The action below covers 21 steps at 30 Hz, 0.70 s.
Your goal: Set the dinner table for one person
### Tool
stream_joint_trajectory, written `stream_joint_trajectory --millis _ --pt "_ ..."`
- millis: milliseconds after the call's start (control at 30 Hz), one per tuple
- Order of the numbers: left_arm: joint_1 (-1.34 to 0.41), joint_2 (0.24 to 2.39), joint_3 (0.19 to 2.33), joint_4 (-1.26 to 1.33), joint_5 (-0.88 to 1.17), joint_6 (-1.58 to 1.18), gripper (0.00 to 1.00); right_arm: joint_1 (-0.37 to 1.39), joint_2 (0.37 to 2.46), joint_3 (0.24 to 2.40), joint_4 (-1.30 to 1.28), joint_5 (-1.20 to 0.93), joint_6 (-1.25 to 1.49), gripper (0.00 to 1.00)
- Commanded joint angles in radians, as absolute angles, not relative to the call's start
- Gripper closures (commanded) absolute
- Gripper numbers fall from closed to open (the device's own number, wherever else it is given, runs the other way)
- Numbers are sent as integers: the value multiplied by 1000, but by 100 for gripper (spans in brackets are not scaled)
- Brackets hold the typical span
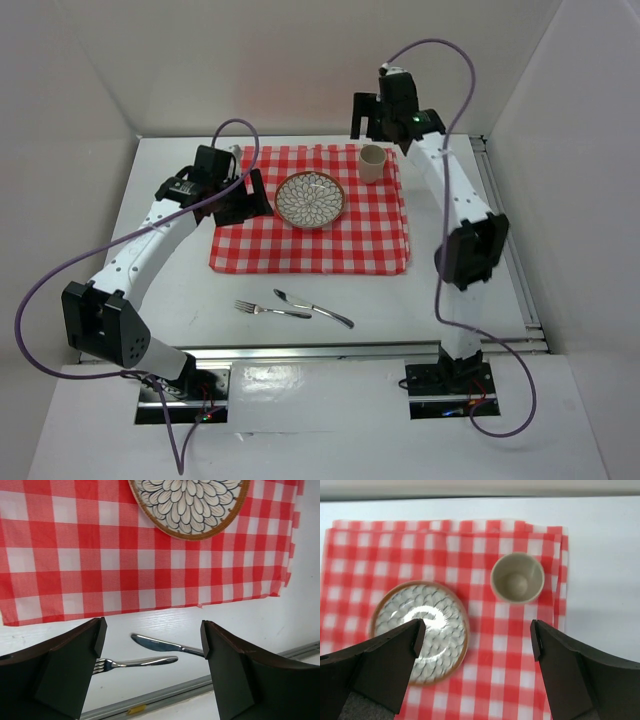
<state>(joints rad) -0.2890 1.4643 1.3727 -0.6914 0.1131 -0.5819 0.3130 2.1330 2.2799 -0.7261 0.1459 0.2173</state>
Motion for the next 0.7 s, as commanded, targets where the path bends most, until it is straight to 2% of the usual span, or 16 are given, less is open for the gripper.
stream_joint_trajectory --millis 0,33,100,133,233,333,400,433,667 --pt "-293 1430 1358 -715 43 -616 6 376 1855 2049 -721 57 222 1" --pt "-293 1408 1341 -724 11 -630 7 418 1745 1840 -692 48 222 1" --pt "-293 1382 1312 -738 -29 -679 9 480 1639 1627 -651 26 232 1" --pt "-293 1367 1286 -748 -76 -695 10 547 1591 1429 -632 11 242 1" --pt "-293 1295 1270 -784 -184 -756 13 702 1445 1143 -586 -26 294 5" --pt "-272 1238 1270 -811 -251 -787 13 833 1359 1008 -561 -11 372 16" --pt "-261 1229 1281 -821 -281 -787 13 954 1348 948 -551 15 399 20" --pt "-261 1215 1290 -821 -290 -787 13 983 1359 948 -560 50 416 26" --pt "-252 1227 1290 -821 -241 -767 14 1086 1509 949 -496 135 371 34"
